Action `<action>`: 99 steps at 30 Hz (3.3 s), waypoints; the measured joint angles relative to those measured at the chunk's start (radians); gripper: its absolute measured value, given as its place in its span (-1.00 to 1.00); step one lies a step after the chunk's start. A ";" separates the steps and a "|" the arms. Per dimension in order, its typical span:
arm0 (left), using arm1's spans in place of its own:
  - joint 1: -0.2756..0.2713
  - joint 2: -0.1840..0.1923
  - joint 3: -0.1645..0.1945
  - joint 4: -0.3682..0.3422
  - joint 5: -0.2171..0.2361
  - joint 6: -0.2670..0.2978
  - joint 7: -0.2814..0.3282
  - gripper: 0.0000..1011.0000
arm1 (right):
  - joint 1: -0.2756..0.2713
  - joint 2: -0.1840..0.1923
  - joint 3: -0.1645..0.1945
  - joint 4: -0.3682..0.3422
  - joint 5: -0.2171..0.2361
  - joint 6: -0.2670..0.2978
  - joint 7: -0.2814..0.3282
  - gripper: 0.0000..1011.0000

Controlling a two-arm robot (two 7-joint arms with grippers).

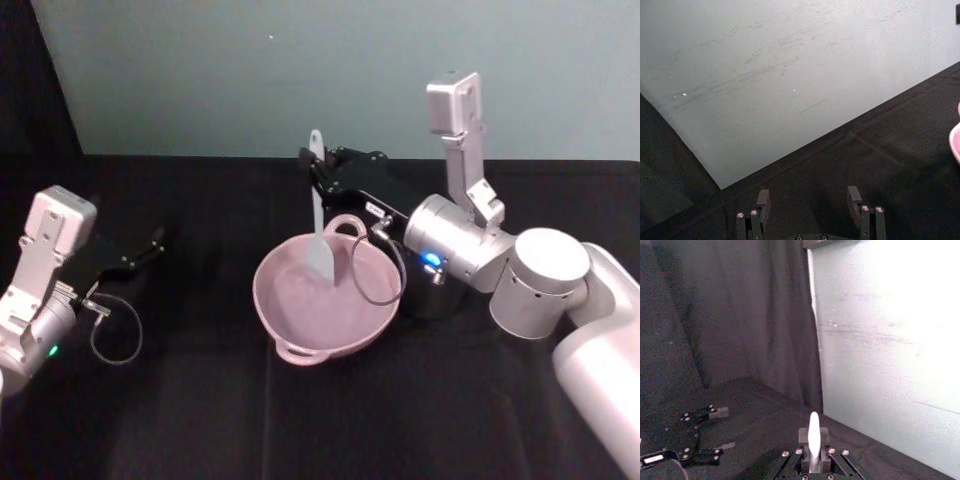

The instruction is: Use the one hand to pick up the spoon and stir the clear water in the bowl.

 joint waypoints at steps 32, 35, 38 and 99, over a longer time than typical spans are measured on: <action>0.000 0.000 0.000 0.000 0.000 0.000 0.000 1.00 | -0.136 0.049 -0.010 -0.178 -0.001 -0.015 0.005 -0.76; 0.000 0.000 0.000 0.000 0.000 0.000 0.000 1.00 | -0.119 0.029 -0.027 -0.156 -0.004 -0.019 0.013 -0.76; 0.000 0.000 0.000 0.000 0.000 0.000 0.000 1.00 | -0.100 0.009 -0.038 -0.128 -0.006 -0.021 0.018 -0.76; 0.000 0.000 0.000 0.000 0.000 0.000 0.000 1.00 | -0.140 0.081 0.019 -0.204 -0.001 0.026 -0.009 -0.76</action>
